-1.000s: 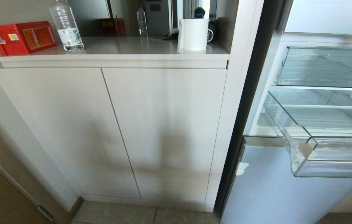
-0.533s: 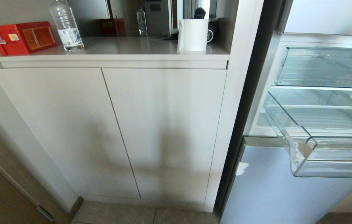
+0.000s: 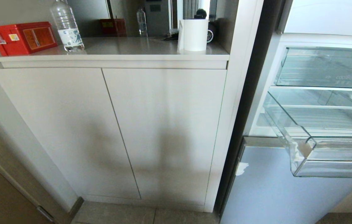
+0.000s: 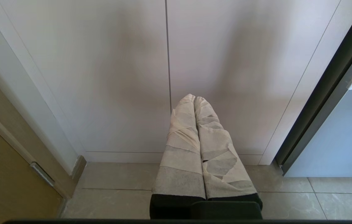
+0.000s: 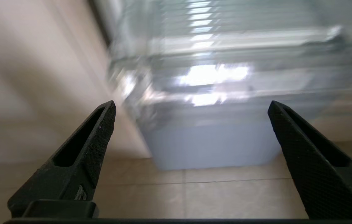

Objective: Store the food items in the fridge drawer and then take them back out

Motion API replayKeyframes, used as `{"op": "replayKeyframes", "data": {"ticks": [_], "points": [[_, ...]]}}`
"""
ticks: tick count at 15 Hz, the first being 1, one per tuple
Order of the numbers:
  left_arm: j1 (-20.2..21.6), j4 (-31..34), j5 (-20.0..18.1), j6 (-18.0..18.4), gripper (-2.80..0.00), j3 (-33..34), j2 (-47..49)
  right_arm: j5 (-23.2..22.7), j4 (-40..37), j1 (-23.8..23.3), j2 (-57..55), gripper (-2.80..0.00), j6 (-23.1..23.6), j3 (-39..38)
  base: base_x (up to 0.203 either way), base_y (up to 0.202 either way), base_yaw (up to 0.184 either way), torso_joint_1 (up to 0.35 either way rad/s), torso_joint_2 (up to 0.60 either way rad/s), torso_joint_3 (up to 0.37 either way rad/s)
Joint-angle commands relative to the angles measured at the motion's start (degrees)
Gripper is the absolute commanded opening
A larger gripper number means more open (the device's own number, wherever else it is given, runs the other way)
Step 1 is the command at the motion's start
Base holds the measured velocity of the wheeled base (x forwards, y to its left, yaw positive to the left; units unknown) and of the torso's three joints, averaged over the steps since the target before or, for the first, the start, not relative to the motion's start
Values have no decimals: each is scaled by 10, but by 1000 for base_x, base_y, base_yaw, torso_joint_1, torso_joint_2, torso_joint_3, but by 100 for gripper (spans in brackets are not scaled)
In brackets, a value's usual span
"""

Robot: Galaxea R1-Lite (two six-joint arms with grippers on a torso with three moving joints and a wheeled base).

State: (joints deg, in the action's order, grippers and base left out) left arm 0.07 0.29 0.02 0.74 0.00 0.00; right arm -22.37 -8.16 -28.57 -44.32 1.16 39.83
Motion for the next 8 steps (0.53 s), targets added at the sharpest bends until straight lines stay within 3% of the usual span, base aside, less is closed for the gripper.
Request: {"op": "replayKeyframes", "data": {"ticks": [1,4,6,8], "points": [[0,0,0,0,-280,0,1,-22,1,0,69,0,-1,-55,0,0,0,0,0,0],[0,0,1,0,-280,0,1,-20,2,15,78,0,-2,-70,0,0,0,0,0,0],[0,0,1,0,-280,0,1,8,2,75,81,0,-2,-82,0,0,0,0,0,0],[0,0,0,0,-280,0,1,74,2,166,116,0,0,-116,0,0,0,0,0,0]]}}
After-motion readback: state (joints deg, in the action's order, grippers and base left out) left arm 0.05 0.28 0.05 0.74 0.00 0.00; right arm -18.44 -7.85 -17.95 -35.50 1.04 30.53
